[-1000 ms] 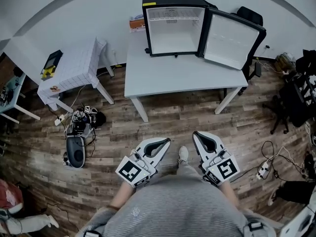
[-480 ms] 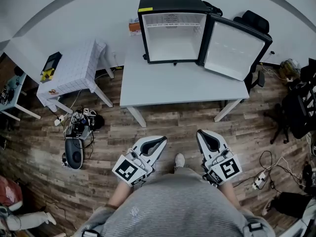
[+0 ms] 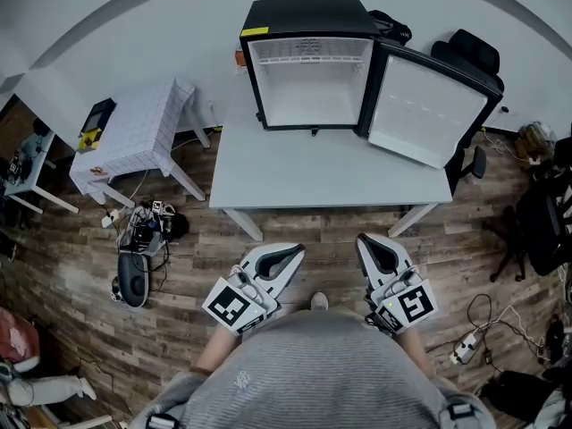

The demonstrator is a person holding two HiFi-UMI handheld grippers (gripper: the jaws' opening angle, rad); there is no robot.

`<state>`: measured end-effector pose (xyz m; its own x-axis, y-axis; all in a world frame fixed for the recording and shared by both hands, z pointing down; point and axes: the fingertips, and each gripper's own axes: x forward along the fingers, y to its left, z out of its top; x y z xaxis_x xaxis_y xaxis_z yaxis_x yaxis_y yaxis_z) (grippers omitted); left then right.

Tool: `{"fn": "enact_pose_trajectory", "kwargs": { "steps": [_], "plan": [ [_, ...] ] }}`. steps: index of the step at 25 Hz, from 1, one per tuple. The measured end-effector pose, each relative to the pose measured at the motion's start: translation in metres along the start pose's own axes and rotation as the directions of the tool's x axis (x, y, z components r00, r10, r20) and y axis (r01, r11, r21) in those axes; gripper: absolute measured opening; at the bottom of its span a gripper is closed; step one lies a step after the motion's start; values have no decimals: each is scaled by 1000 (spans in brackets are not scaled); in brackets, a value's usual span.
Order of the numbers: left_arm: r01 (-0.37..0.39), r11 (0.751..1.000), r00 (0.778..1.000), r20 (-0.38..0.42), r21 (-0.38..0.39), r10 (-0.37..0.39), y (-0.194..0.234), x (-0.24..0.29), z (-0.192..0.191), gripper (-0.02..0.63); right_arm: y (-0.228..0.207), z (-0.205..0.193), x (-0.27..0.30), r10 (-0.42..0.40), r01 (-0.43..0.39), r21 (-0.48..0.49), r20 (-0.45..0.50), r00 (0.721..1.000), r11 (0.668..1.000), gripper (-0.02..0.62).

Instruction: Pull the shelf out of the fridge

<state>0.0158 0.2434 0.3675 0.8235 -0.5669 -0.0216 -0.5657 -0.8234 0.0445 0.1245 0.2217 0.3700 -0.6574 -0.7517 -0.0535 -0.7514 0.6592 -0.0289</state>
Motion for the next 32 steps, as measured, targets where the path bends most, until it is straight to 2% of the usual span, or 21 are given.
{"fn": "enact_pose_trajectory", "kwargs": {
  "steps": [12, 17, 25, 32],
  "plan": [
    [-33, 999, 999, 6, -6, 33, 33, 46, -4, 12, -49, -4, 29, 30, -30, 7, -2, 1000, 1000, 14],
    [-17, 1000, 1000, 9, -12, 18, 54, 61, -8, 12, -66, -10, 46, 15, -15, 4, -14, 1000, 1000, 14],
    [26, 1000, 999, 30, 4, -26, 104, 97, -4, 11, -103, -11, 89, -24, 24, -12, -8, 1000, 1000, 14],
    [32, 999, 999, 28, -3, -31, 172, 120, -5, 12, -131, -13, 149, -35, 34, -30, -19, 999, 999, 14]
  ]
}}
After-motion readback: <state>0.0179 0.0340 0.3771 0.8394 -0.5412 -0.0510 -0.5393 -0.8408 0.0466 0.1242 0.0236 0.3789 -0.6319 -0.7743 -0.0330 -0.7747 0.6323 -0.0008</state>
